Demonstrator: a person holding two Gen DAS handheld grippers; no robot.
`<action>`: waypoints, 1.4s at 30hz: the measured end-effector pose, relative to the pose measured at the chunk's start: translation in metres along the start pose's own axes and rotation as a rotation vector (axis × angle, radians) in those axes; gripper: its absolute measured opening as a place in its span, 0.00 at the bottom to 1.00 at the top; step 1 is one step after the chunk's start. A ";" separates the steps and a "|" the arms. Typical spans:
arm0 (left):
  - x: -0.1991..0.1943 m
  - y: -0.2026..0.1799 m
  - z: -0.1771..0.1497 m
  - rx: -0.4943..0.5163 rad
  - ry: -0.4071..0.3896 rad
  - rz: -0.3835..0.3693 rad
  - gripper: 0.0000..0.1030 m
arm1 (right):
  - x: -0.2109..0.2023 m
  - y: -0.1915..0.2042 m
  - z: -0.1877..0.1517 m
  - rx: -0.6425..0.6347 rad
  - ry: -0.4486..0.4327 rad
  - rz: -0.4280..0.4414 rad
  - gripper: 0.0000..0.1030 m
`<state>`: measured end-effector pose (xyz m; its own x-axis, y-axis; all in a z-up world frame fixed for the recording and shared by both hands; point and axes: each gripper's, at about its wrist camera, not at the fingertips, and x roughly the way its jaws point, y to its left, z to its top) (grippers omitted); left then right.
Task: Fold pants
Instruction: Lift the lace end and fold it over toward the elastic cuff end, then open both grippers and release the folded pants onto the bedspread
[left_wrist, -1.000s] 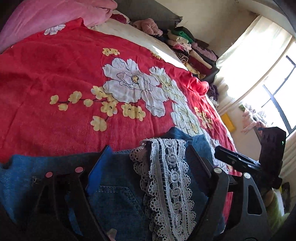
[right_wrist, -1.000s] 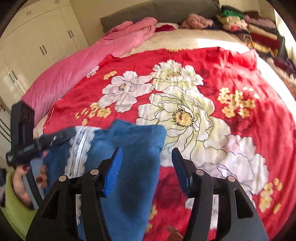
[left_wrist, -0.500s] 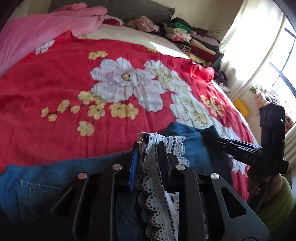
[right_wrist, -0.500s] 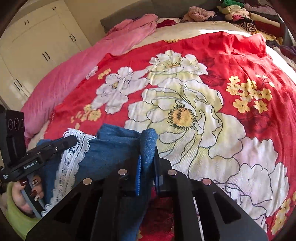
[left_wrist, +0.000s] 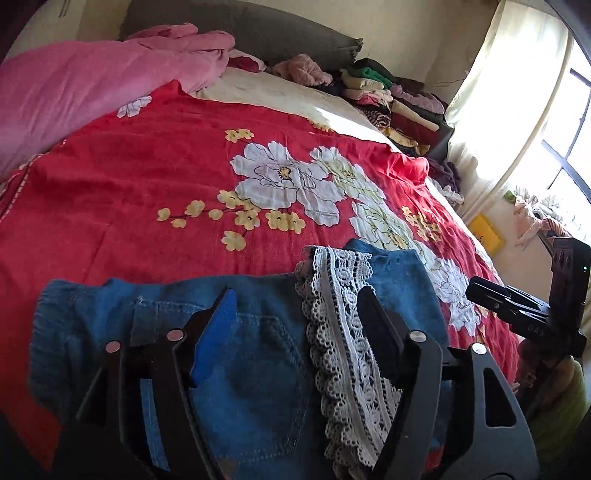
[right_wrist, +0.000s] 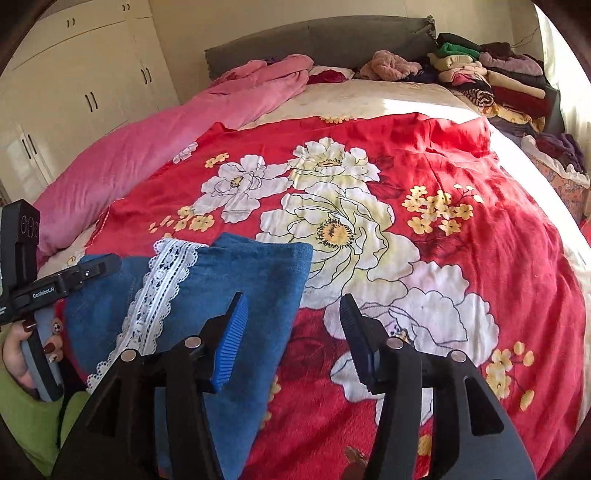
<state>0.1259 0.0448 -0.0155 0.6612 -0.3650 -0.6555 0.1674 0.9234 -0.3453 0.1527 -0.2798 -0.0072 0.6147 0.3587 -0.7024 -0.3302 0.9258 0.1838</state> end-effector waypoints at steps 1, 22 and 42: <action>-0.005 -0.001 -0.003 0.000 0.001 0.001 0.64 | -0.005 0.002 -0.002 -0.005 -0.004 0.005 0.56; -0.001 -0.037 -0.088 -0.058 0.228 -0.079 0.37 | -0.035 0.065 -0.062 -0.247 0.031 0.049 0.58; -0.010 -0.042 -0.102 0.061 0.241 -0.036 0.22 | 0.020 0.076 -0.091 -0.293 0.233 0.037 0.49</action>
<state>0.0380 -0.0019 -0.0628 0.4616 -0.4089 -0.7872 0.2365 0.9120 -0.3350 0.0749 -0.2126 -0.0696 0.4299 0.3237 -0.8428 -0.5609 0.8273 0.0317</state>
